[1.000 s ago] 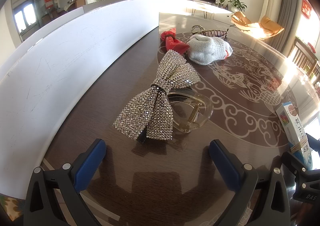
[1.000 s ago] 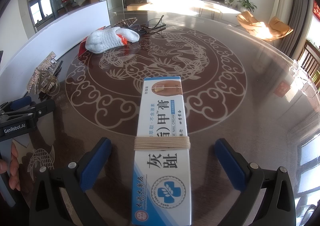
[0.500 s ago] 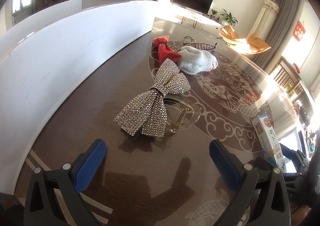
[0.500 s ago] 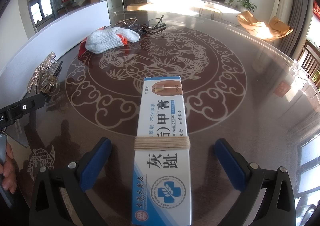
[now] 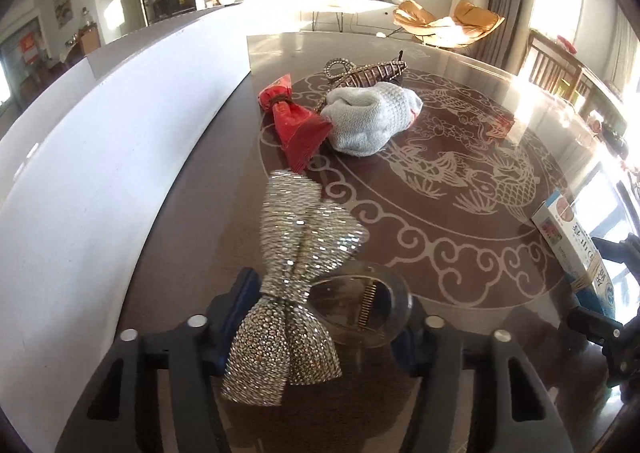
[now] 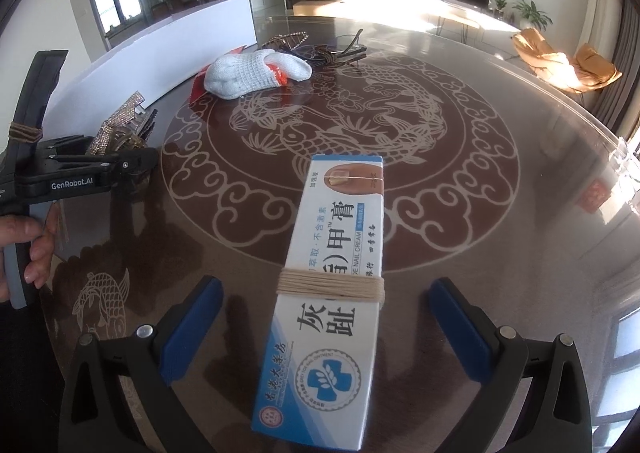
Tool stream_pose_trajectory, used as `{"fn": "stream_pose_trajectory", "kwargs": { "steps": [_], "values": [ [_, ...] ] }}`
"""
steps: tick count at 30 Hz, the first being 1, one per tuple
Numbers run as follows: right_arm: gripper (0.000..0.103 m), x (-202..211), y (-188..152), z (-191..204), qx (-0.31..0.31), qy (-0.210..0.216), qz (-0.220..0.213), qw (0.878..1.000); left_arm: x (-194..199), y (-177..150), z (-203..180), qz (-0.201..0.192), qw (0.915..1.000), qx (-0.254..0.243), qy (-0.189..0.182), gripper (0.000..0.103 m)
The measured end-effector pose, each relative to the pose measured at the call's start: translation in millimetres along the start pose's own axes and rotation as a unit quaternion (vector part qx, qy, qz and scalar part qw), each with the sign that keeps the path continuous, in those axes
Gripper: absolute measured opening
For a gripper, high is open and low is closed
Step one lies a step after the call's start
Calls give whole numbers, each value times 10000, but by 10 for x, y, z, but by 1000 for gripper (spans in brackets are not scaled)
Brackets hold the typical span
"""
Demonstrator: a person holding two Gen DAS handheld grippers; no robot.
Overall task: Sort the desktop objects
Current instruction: 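Grasp the rhinestone bow hair clip with the left tool while the right tool holds the box, then carry both items over the bin and open both tools to drop them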
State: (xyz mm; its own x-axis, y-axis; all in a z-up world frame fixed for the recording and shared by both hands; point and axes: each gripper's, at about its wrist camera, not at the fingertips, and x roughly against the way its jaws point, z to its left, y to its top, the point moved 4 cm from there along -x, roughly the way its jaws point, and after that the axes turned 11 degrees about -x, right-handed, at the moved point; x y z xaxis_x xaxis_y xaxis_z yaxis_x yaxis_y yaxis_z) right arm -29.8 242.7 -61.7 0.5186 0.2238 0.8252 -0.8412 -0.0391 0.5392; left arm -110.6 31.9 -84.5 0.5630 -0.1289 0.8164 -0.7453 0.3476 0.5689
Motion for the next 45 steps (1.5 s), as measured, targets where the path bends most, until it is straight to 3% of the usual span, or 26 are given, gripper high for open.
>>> {"fn": "stream_pose_trajectory", "kwargs": {
  "steps": [1, 2, 3, 5, 9, 15, 20, 24, 30, 36, 41, 43, 45],
  "values": [
    [101, 19, 29, 12, 31, 105, 49, 9999, 24, 1, -2, -31, 10000, -17, -70, 50],
    [94, 30, 60, 31, 99, 170, 125, 9997, 58, -7, -3, -82, 9999, -12, -131, 50],
    [73, 24, 91, 61, 198, 195, 238, 9993, 108, -21, -14, -149, 9997, 5, -179, 49],
    [44, -24, 125, 89, 424, -79, 499, 9978, 210, -53, -45, -254, 9993, 21, -262, 49],
    [44, 44, 142, 74, 408, -102, 605, 9973, 511, -76, -116, -557, 9981, -27, -261, 49],
    [44, 430, 313, 156, 346, 47, 199, 9992, 1027, -68, -23, -1028, 9931, 388, -408, 49],
    [44, 665, 811, 589, 620, 314, -161, 9975, 1526, 35, 411, -1365, 9871, 756, -363, 49],
    [44, 699, 1342, 1273, 939, 754, -425, 9918, 1881, 61, 1046, -1529, 9819, 1108, -134, 49],
    [44, 532, 1852, 2695, 1314, 1721, -553, 9747, 1946, -255, 2216, -1101, 9756, 1815, 563, 49],
    [44, -64, 1740, 3955, 1690, 2316, -120, 9579, 1631, -687, 3073, -398, 9613, 2575, 890, 49],
    [46, -713, 1359, 4329, 1804, 2261, 700, 9547, 1349, -917, 3237, 169, 9524, 2841, 1093, 51],
    [49, -893, 1232, 4313, 1787, 2112, 1005, 9557, 1271, -993, 3205, 312, 9477, 2972, 1121, 61],
    [68, -880, 1184, 4238, 1767, 2158, 1004, 9550, 1274, -1045, 3174, 208, 9445, 3092, 1089, 63]
  ]
}}
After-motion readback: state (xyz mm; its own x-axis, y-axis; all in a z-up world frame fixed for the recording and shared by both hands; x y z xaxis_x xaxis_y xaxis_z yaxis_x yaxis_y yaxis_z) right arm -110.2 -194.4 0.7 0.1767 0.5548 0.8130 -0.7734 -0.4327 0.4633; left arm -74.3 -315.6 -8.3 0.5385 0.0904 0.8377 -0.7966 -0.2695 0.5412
